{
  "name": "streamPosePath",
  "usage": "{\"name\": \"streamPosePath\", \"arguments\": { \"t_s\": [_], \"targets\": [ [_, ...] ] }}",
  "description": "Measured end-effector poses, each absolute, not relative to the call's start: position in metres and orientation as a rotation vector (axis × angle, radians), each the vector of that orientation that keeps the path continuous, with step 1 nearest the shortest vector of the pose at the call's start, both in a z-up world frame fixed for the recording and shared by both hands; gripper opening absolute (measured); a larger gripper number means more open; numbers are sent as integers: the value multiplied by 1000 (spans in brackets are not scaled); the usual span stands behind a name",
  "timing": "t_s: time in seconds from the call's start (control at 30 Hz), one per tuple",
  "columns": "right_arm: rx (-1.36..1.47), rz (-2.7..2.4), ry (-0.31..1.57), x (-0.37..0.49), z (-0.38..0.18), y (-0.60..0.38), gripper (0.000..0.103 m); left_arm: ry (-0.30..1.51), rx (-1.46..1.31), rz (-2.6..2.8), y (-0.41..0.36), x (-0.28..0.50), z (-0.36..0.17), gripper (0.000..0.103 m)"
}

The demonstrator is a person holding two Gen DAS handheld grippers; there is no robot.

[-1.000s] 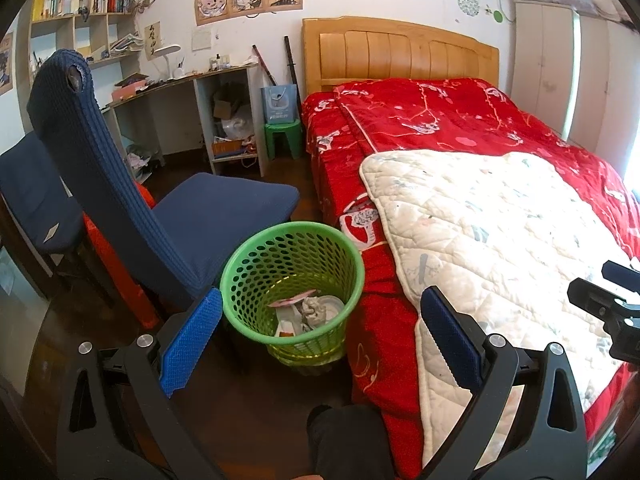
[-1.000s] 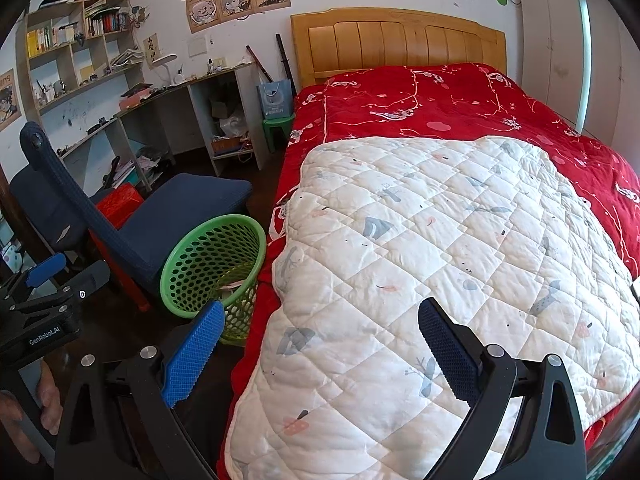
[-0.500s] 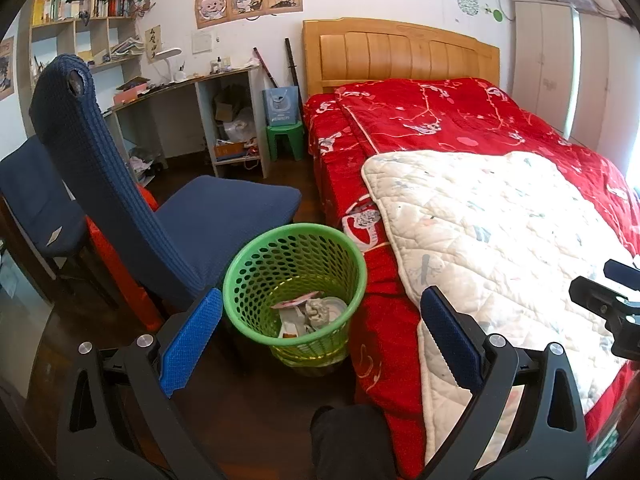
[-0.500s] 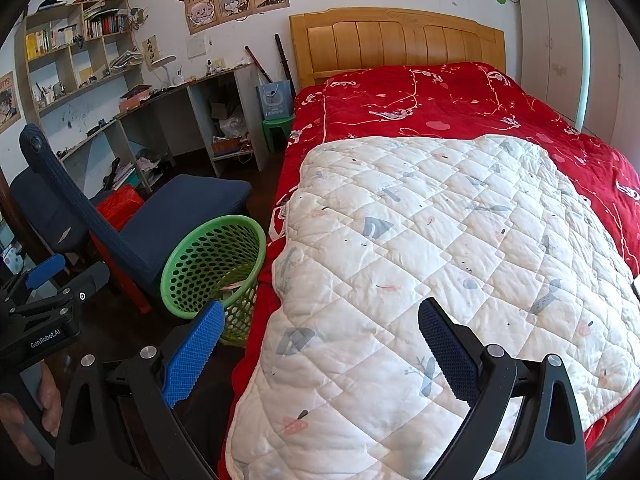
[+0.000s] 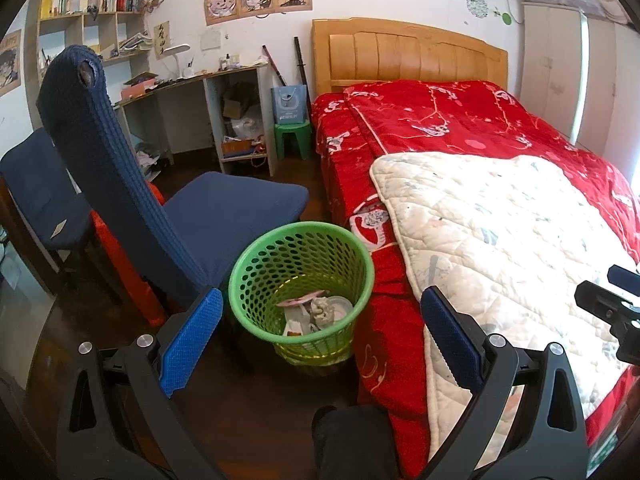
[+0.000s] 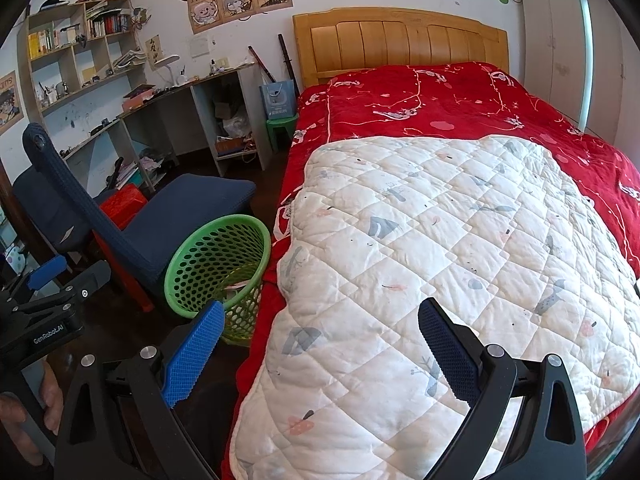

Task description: Collect trash

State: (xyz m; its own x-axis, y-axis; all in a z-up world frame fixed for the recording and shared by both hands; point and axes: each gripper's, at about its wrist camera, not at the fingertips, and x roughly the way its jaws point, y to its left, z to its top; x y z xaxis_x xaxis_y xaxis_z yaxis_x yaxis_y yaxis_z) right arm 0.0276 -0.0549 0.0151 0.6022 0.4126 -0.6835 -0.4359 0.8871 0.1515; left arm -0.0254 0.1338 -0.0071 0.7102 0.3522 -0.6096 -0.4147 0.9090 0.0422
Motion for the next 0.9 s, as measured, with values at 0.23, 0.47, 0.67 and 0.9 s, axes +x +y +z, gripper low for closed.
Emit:
{"name": "streamPosePath", "arguments": {
  "t_s": [0.23, 0.47, 0.67, 0.9],
  "targets": [
    [-27, 481, 771, 29, 18, -56, 94, 635, -106, 434, 134, -26, -3, 98],
    [-19, 470, 742, 27, 24, -63, 94, 603, -106, 431, 130, -26, 7, 98],
    [-14, 463, 714, 25, 32, -69, 94, 579, -108, 414, 123, -25, 15, 98],
    [-16, 449, 687, 24, 38, -75, 96, 569, -105, 401, 120, -19, 20, 98]
  ]
}}
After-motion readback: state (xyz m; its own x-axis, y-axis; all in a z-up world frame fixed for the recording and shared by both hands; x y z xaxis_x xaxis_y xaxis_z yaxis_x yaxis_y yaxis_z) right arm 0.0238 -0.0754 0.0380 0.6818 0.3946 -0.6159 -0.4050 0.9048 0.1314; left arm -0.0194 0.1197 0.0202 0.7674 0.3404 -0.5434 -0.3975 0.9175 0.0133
